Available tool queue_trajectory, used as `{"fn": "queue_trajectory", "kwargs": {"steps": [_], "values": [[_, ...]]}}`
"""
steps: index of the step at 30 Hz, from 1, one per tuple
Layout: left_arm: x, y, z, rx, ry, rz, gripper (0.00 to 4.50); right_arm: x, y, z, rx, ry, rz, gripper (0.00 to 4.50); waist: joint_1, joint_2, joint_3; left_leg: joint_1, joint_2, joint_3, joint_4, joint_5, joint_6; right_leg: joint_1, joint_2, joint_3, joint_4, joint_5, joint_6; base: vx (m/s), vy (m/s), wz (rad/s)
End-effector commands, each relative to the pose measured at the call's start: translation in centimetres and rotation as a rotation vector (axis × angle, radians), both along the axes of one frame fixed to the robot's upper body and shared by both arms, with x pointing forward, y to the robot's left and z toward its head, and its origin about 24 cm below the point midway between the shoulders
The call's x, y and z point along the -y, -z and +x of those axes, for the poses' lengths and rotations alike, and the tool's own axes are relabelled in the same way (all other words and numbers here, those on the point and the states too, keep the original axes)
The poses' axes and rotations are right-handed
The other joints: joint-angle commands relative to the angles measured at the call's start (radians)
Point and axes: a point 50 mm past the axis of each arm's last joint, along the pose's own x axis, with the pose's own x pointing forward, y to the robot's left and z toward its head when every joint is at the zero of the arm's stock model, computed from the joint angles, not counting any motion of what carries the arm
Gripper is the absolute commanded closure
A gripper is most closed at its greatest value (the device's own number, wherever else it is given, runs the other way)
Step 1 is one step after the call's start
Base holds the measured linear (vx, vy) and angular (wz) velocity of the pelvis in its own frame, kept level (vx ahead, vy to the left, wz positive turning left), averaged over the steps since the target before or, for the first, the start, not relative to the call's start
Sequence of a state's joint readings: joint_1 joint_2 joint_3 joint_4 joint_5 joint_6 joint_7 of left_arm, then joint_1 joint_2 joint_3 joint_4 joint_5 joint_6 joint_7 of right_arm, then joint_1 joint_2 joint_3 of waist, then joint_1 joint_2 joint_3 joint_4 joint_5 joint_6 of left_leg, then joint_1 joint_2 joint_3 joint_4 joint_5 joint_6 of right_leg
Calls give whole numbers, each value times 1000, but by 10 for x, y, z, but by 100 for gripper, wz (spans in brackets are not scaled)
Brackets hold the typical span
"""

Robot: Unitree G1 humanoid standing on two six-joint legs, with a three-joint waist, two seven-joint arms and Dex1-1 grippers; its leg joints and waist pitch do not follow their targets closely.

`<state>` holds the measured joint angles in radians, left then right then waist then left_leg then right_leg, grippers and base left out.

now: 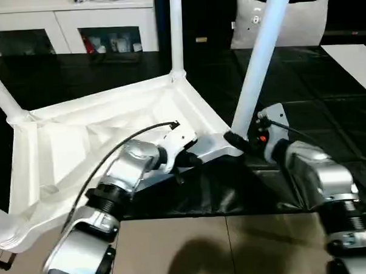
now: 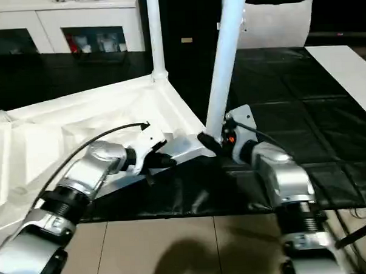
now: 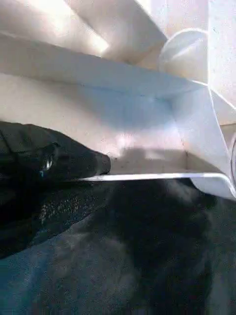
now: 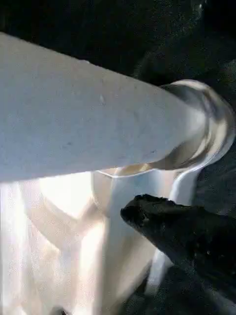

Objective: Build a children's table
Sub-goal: Rotate leg to tighten

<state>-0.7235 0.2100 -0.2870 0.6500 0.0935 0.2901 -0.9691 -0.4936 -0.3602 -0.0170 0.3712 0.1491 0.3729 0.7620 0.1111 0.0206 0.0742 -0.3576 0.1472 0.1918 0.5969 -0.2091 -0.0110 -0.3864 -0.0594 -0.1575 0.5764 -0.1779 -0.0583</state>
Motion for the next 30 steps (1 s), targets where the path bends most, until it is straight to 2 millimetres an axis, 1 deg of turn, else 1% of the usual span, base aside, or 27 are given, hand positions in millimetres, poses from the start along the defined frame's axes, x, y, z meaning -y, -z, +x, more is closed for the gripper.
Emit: {"fn": "queue_trajectory", "kwargs": {"steps": [1, 2, 3, 4, 6, 7, 8, 9, 11, 12, 14, 16, 17, 18, 19, 22, 23, 25, 26, 27, 28, 30], "values": [[-1, -3, -4, 21, 111, -12, 450, 2, -3, -5, 11, -116, -10, 84, 2, -17, -66, 4, 105, -51, -63, -68, 113, 60, -144, 92, -78, -247, -96, 0, 0, 0], [-3, -3, -6, 19, 159, -8, 450, 5, -5, -7, 12, -163, -9, 84, 7, -17, -68, 3, 102, -50, -61, -71, 117, 63, -144, 92, -79, -265, -89, 0, 0, 0], [-3, -3, -6, 19, 159, -8, 450, 5, -5, -7, 12, -163, -9, 84, 8, -17, -67, 3, 103, -49, -61, -71, 121, 61, -143, 92, -80, -268, -86, 0, 0, 0], [-7, -3, -11, 16, 237, 1, 450, 9, -7, -12, 8, -252, -33, 84, 9, -16, -67, 3, 108, -51, -62, -72, 125, 59, -140, 90, -78, -266, -82, 0, 0, 0], [-11, -2, -13, 15, 278, 20, 450, 12, -8, -16, 2, -315, -51, 84, 11, -14, -69, 4, 113, -52, -62, -68, 130, 57, -141, 91, -73, -244, -87, 0, 0, 0], [-14, -2, -14, 13, 314, 40, 450, 14, -7, -19, -5, -365, -59, 84, 14, -15, -69, 6, 114, -51, -61, -73, 131, 55, -141, 91, -73, -241, -94, 0, 0, 0], [-17, -2, -16, 8, 341, 57, 450, 15, -7, -21, -3, -409, -66, 84, 20, -13, -70, 5, 114, -50, -60, -75, 131, 55, -144, 91, -71, -240, -97, 0, 0, 0], [-17, -2, -16, 8, 341, 57, 450, 15, -7, -21, -3, -409, -66, 84, 21, -14, -69, 5, 115, -50, -61, -75, 131, 54, -143, 92, -71, -240, -99, 0, 0, 0], [-24, -1, -19, -8, 422, 107, 450, 16, -6, -25, -13, -515, -76, 111, 32, -14, -72, 8, 119, -50, -60, -66, 129, 52, -145, 93, -68, -230, -109, 0, 0, 0], [-26, -1, -21, -12, 449, 118, 450, 15, -6, -27, -26, -550, -69, 111, 33, -15, -72, 8, 119, -50, -60, -65, 128, 52, -145, 93, -67, -227, -114, 0, 0, 0], [-29, -1, -24, -26, 507, 134, 450, 14, -6, -31, -57, -622, -54, 122, 39, -14, -75, 6, 120, -51, -58, -55, 134, 55, -145, 93, -61, -205, -121, 0, 0, 0], [-31, -2, -26, -38, 540, 146, 450, 13, -6, -35, -92, -674, -38, 144, 40, -15, -74, 6, 122, -52, -58, -52, 137, 52, -146, 94, -59, -194, -124, 0, 0, 0], [-32, -2, -26, -41, 549, 150, 450, 13, -6, -37, -105, -693, -32, 156, 41, -14, -74, 5, 123, -52, -58, -55, 136, 54, -147, 94, -59, -196, -126, 0, 0, 0], [-33, -2, -26, -43, 552, 153, 450, 13, -6, -37, -112, -700, -28, 156, 42, -14, -75, 5, 122, -52, -58, -55, 135, 54, -147, 93, -59, -198, -127, 0, 0, 0], [-35, -2, -26, -46, 560, 164, 450, 13, -6, -40, -137, -726, -16, 173, 44, -14, -74, 6, 122, -51, -58, -59, 130, 54, -147, 93, -61, -209, -125, 0, 0, 0], [-37, -2, -25, -47, 562, 169, 450, 15, -5, -42, -156, -754, -13, 201, 46, -15, -75, 5, 121, -52, -58, -60, 123, 54, -147, 93, -61, -218, -120, 0, 0, 0], [-38, -3, -25, -47, 564, 168, 450, 15, -4, -43, -163, -762, -10, 201, 46, -16, -74, 6, 121, -51, -58, -60, 121, 53, -147, 93, -62, -222, -117, 0, 0, 0], [-38, -3, -25, -48, 565, 165, 450, 16, -4, -44, -168, -769, -6, 222, 49, -16, -75, 6, 119, -50, -57, -55, 120, 54, -146, 93, -62, -222, -116, 0, 0, 0], [-39, -3, -25, -48, 565, 163, 450, 17, -4, -44, -171, -772, -4, 222, 50, -17, -76, 6, 119, -50, -57, -50, 122, 53, -145, 93, -61, -218, -115, 0, 0, 0], [-39, -3, -24, -49, 567, 162, 450, 17, -4, -45, -176, -777, 0, 237, 50, -16, -76, 5, 120, -50, -57, -49, 123, 53, -147, 93, -61, -217, -116, 0, 0, 0], [-39, -3, -24, -51, 567, 157, 450, 17, -3, -45, -179, -780, 1, 240, 51, -15, -75, 6, 121, -51, -57, -46, 124, 52, -145, 93, -61, -215, -116, 0, 0, 0], [-39, -3, -24, -56, 563, 146, 450, 18, -2, -46, -187, -783, 6, 245, 51, -18, -75, 6, 121, -51, -57, -46, 124, 52, -145, 92, -60, -211, -117, 0, 0, 0]]}}
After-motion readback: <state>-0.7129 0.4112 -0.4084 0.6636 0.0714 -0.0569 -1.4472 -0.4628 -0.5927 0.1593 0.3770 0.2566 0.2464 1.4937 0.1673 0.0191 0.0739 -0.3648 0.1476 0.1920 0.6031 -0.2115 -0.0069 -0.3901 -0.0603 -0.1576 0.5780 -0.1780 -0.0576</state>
